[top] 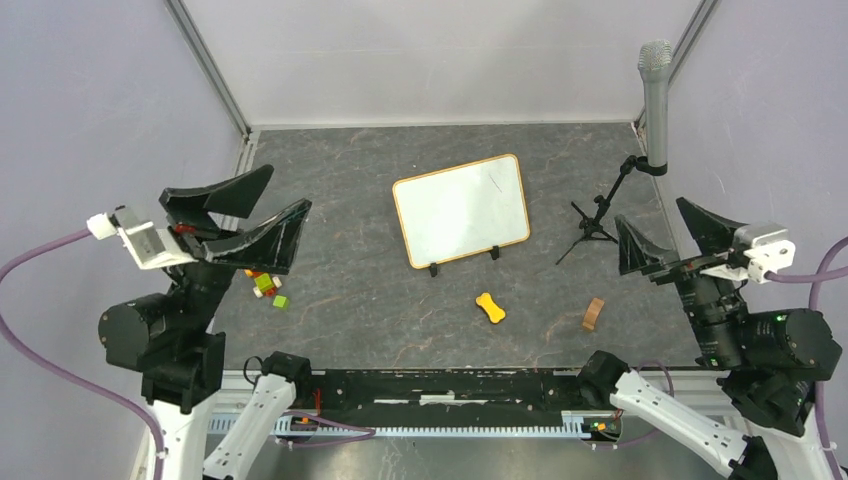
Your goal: Erase the whiteboard
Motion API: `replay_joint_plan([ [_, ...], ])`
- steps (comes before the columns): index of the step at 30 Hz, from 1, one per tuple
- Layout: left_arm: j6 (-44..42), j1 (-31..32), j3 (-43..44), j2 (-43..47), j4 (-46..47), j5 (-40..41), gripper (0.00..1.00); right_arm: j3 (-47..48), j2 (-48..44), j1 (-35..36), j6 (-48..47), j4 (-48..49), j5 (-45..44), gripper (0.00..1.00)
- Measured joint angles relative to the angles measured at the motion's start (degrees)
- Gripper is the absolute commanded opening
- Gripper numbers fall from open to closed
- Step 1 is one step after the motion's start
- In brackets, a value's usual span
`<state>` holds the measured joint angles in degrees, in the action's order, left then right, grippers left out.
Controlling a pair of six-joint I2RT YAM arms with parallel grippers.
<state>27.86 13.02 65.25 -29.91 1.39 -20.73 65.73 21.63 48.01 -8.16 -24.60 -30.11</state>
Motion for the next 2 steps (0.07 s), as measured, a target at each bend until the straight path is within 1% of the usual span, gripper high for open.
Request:
replay_joint_plan([
  [2, 0.00, 0.00, -0.02, 0.37, 1.38, 0.13, 1.00, 0.00, -0.28, 0.00, -0.31, 0.24, -0.92, 0.98],
])
